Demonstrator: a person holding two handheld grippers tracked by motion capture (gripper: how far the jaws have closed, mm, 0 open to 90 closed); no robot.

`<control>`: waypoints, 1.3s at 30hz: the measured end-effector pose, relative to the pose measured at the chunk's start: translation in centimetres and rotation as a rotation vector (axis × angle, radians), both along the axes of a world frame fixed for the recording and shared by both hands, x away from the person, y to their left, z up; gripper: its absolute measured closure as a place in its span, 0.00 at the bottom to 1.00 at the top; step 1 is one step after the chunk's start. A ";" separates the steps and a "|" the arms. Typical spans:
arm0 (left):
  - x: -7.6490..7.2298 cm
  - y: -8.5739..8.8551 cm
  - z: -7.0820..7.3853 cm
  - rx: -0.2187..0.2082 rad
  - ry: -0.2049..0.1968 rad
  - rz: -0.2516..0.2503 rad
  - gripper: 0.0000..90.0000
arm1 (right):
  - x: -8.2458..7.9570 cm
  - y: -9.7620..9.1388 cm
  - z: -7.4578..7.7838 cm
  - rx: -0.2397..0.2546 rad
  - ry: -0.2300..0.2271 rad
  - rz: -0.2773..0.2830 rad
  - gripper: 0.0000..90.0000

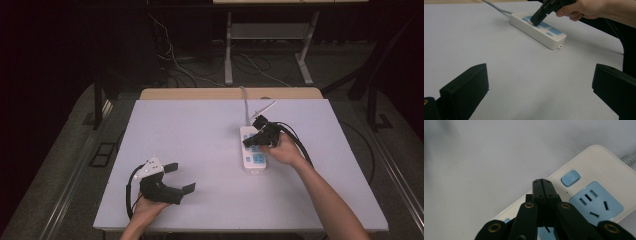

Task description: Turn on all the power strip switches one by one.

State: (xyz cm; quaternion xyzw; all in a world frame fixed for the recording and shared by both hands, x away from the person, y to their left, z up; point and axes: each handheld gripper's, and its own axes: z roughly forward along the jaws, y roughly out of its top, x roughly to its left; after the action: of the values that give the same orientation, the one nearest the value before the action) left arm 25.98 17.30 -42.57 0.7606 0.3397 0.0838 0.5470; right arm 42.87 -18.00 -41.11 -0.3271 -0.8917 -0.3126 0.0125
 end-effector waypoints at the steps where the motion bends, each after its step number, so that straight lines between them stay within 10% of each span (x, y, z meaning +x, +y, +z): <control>1: 0.0 0.0 0.0 0.001 0.000 0.000 0.00 | 0.0 0.0 0.0 0.000 0.002 -0.003 1.00; 22: 0.1 0.1 -0.1 -0.002 0.004 0.004 0.00 | -0.9 0.2 -0.2 -0.016 -0.073 0.001 1.00; 39: 0.1 0.2 0.0 -0.001 0.003 0.005 0.00 | -0.5 -0.4 0.7 0.028 -0.039 -0.007 1.00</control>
State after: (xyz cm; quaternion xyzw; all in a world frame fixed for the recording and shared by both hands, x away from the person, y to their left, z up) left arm 26.10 17.49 -42.59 0.7594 0.3425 0.0841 0.5467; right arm 42.36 -18.39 -40.37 -0.3240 -0.8861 -0.3313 -0.0015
